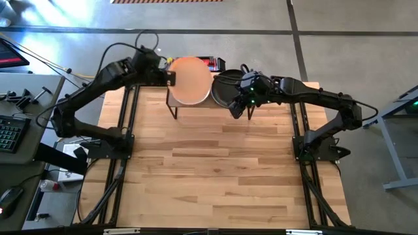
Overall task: Place and stack plates onto a shelf
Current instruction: Stack the light orange plate on the top of the white plate on the shelf
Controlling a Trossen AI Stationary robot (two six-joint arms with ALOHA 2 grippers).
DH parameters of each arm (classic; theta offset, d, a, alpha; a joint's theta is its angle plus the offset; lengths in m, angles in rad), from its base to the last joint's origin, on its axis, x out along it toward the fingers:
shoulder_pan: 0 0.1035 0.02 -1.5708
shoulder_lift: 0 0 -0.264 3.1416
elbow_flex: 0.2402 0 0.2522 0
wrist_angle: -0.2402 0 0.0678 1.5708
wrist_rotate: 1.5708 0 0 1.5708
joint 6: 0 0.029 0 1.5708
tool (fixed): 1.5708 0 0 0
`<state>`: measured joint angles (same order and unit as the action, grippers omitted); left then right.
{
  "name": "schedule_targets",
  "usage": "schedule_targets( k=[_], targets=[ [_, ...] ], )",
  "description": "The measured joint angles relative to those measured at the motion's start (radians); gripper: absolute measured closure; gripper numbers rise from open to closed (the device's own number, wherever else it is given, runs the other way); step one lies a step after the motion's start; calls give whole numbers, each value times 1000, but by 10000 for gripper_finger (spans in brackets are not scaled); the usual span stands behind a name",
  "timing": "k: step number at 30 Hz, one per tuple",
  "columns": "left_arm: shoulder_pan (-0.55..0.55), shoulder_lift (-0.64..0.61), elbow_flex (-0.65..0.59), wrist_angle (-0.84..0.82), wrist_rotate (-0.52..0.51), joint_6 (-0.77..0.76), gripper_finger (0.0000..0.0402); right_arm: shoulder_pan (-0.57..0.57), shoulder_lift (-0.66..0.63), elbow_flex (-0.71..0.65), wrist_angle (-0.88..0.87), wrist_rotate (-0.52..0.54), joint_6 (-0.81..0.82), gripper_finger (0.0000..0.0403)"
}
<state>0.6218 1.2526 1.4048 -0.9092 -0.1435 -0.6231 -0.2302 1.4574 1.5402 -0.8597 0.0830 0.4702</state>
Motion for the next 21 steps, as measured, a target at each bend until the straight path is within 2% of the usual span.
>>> schedule_targets(
  k=[3,13,21],
  targets=[
    [71,7,0,22,39,-1,397,2,0,0,0,0,0,245],
    [218,68,0,14,316,-64,397,2,0,0,-1,3,0,245],
    [268,127,-1,-23,387,-82,397,2,0,0,-9,2,0,245]
  ],
)
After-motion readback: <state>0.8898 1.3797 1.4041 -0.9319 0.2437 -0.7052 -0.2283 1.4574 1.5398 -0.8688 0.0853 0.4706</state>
